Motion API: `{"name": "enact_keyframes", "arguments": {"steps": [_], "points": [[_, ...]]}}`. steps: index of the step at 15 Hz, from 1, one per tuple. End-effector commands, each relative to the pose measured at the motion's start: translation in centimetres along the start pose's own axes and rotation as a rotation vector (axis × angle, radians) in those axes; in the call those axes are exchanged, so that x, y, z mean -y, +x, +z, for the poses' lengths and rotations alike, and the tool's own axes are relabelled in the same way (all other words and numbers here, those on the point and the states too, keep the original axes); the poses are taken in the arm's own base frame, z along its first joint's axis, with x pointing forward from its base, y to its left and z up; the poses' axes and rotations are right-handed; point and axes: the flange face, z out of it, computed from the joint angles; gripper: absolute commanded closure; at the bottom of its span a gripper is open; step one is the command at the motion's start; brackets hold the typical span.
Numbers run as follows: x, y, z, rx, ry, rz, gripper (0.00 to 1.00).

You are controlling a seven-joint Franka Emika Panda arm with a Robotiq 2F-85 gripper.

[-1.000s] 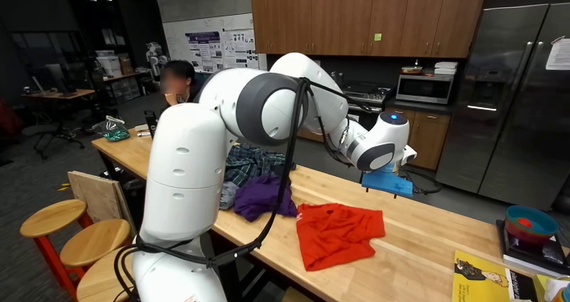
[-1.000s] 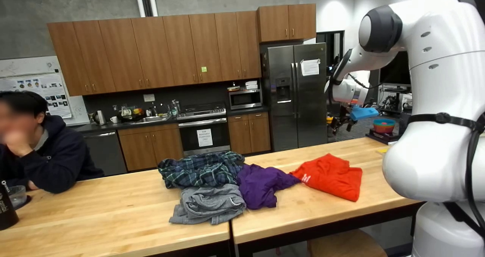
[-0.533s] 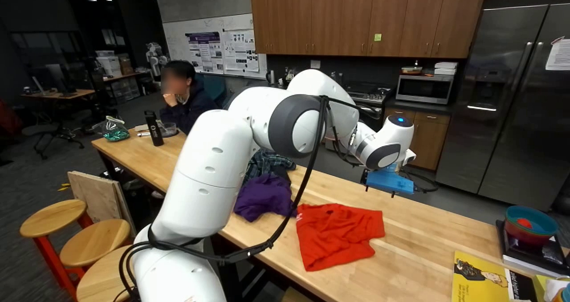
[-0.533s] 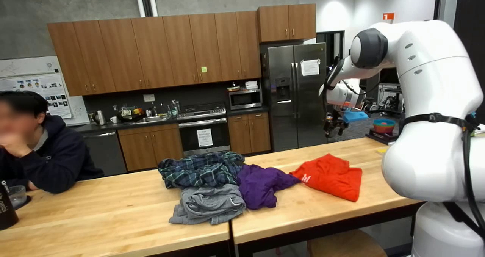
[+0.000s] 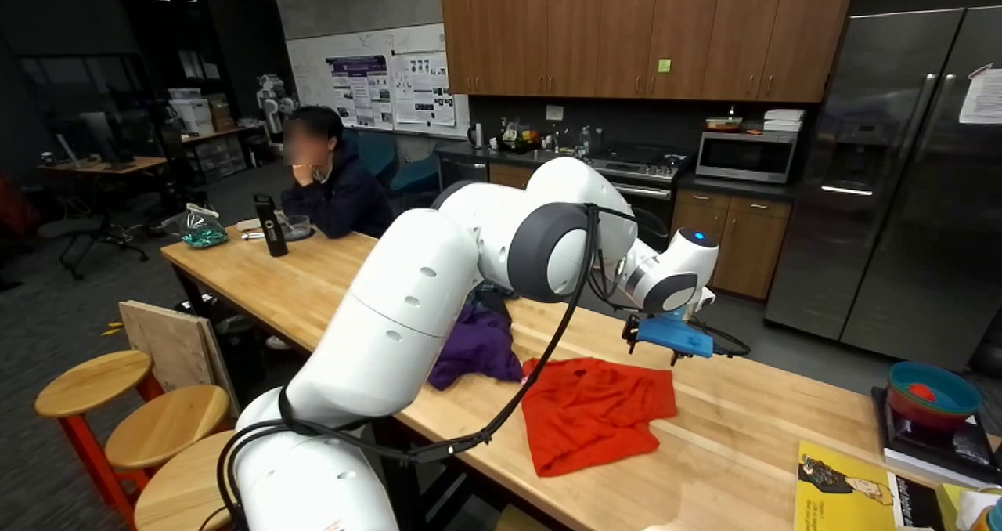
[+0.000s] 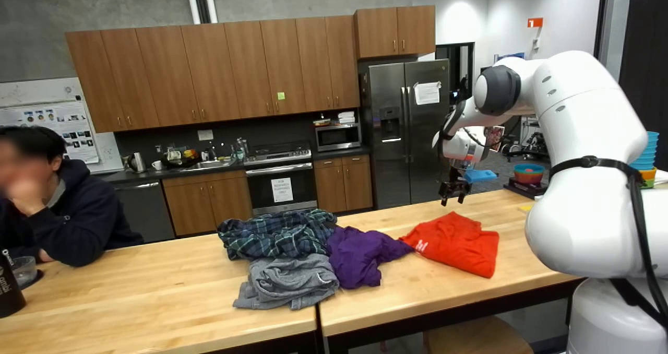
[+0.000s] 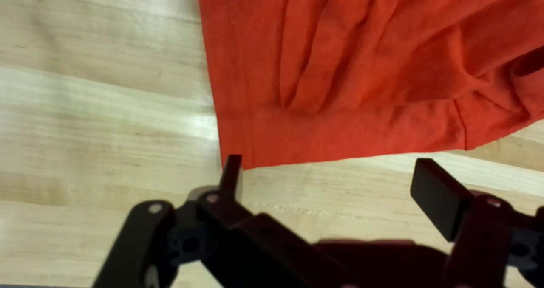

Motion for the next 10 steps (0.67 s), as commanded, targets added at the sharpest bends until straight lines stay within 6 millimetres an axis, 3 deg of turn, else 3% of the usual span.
{"name": "enact_keyframes", "arguments": {"steps": [1, 5, 10], "points": [[-0.4, 0.7, 2.2, 0.048, -0.001, 0.002, 0.00], [-0.3, 0.8, 4.1, 0.077, -0.013, 0.012, 0.00], [-0.5, 1.1, 5.0, 0.093, -0.052, 0.016, 0.00]]}}
